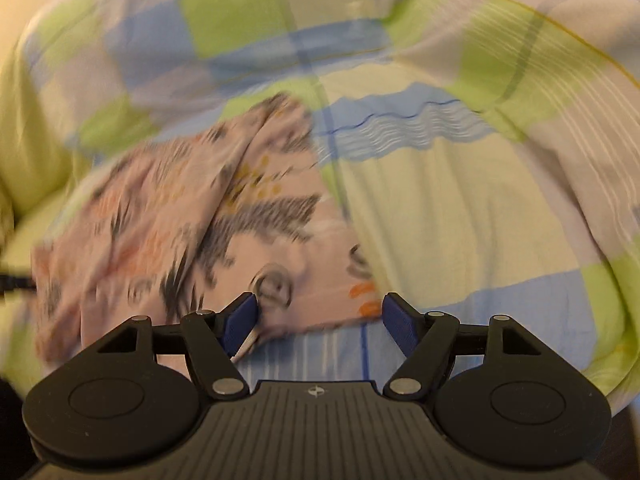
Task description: Fold clothes
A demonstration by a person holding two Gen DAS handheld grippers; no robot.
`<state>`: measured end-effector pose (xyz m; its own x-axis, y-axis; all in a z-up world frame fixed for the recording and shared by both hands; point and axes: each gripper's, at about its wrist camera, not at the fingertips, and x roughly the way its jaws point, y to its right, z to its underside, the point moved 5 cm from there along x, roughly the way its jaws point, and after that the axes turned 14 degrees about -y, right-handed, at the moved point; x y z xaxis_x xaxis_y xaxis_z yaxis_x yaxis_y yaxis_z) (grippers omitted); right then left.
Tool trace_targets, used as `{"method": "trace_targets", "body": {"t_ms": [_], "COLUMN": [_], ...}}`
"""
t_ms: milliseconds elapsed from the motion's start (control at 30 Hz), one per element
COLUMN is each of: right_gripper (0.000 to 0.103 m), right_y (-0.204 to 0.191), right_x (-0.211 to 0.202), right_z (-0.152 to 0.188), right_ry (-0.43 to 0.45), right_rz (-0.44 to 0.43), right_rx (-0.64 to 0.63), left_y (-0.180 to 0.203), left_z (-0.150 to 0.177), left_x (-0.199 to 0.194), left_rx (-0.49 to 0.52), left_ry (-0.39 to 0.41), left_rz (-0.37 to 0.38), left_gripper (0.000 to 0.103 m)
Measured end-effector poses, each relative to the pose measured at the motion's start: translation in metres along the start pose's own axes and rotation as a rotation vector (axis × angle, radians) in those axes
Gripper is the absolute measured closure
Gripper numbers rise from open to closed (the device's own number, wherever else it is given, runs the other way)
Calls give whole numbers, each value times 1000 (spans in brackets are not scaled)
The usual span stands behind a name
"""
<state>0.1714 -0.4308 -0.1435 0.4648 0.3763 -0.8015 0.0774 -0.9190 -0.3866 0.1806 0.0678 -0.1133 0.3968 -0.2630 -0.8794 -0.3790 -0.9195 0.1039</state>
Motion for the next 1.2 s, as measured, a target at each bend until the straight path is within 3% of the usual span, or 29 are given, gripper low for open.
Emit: {"method": "trace_targets", "body": {"t_ms": [67, 133, 200, 267, 467, 567, 667, 700, 800, 867, 933, 1033, 1133, 1200], "right_gripper": [37, 49, 98, 99, 99, 99, 98, 91, 86, 80, 76, 67, 67, 67], "right_y": [7, 8, 9, 6, -6, 3, 6, 4, -21, -52, -84, -137, -177, -197], "right_x": [1, 3, 5, 0, -49, -41, -27, -30, -54, -63, -72, -61, -32, -11], "right_z": [-3, -5, -7, -5, -16, -18, -13, -12, -9, -2, 5, 25, 60, 84], "right_ry": [14, 17, -22, -29, 73, 5, -50, -34, 52, 58, 61, -5, -109, -158], "right_rz": [-36, -21, -12, 21, 284, 291, 416, 468, 445, 383, 318, 217, 182, 215], "right_rx": [60, 79, 94, 56, -81, -68, -112, -126, -161, -243, -327, -491, -683, -812], "left_y": [1, 1, 1, 1, -8, -14, -16, -18, -22, -19, 2, 48, 114, 158], "left_z": [2, 3, 4, 6, 20, 28, 33, 34, 34, 35, 34, 32, 37, 45], "left_x": [1, 1, 0, -3, -46, -50, -43, -42, -50, -61, -72, -81, -71, -56], "left_rx": [-5, -14, -22, -28, -27, -37, -31, -40, -42, -7, 64, 200, 390, 540], "left_ry": [2, 1, 1, 0, 12, -25, -58, -61, -52, -25, 18, 76, 91, 77], "left_rz": [8, 15, 22, 23, -38, -35, -61, -82, -202, -236, -227, -174, -92, -71], "left_gripper": [87, 92, 98, 100, 100, 100, 98, 98, 97, 96, 96, 85, 79, 75]}}
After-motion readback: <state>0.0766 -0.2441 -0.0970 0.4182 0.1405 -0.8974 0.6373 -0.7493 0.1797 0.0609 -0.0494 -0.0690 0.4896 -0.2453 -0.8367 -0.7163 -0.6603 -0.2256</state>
